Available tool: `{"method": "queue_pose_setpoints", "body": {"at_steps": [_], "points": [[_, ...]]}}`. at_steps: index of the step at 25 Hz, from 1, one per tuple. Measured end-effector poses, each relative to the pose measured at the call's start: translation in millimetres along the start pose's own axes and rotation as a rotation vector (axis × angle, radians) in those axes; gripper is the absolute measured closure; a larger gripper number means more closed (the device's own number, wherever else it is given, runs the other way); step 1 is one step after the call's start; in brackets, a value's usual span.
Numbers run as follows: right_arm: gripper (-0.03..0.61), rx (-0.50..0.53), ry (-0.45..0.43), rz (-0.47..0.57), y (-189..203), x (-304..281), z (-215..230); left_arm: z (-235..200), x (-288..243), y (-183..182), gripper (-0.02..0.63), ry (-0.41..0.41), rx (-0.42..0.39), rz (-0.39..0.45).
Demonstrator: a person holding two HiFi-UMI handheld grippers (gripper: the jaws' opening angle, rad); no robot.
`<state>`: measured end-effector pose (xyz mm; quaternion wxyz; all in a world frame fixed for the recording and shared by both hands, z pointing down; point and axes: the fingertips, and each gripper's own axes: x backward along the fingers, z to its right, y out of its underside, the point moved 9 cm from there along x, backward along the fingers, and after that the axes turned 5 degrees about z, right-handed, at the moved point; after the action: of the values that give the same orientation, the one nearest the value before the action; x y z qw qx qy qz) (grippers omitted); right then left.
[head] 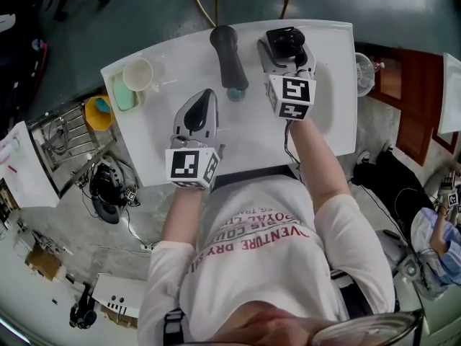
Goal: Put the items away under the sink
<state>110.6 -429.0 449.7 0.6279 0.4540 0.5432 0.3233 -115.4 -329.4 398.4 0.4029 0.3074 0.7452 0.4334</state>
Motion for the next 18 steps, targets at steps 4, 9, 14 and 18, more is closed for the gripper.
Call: {"method": "queue_pose_setpoints", "body": {"at_steps": [4,9,14,18], "points": [[0.209,-0.003,0.003,0.011,-3.5,13.5,0.0,0.0,5.0,-2.9,0.591,0.012,-0.011,0.005],[0.209,0.006,0.002,0.040,-17.2,43.3,-1.3,7.9,12.7,-10.7,0.591,0.038,-0.025,0.025],[0.209,0.010,0.015,0.073,-34.8,89.5,-6.9,24.1,25.1,-24.2,0.591,0.083,-0.051,0.053],[0.209,-0.009,0.014,0.100,-43.5,131.2,-17.9,37.6,43.7,-32.8,0.591,0.115,-0.068,0.086]]}}
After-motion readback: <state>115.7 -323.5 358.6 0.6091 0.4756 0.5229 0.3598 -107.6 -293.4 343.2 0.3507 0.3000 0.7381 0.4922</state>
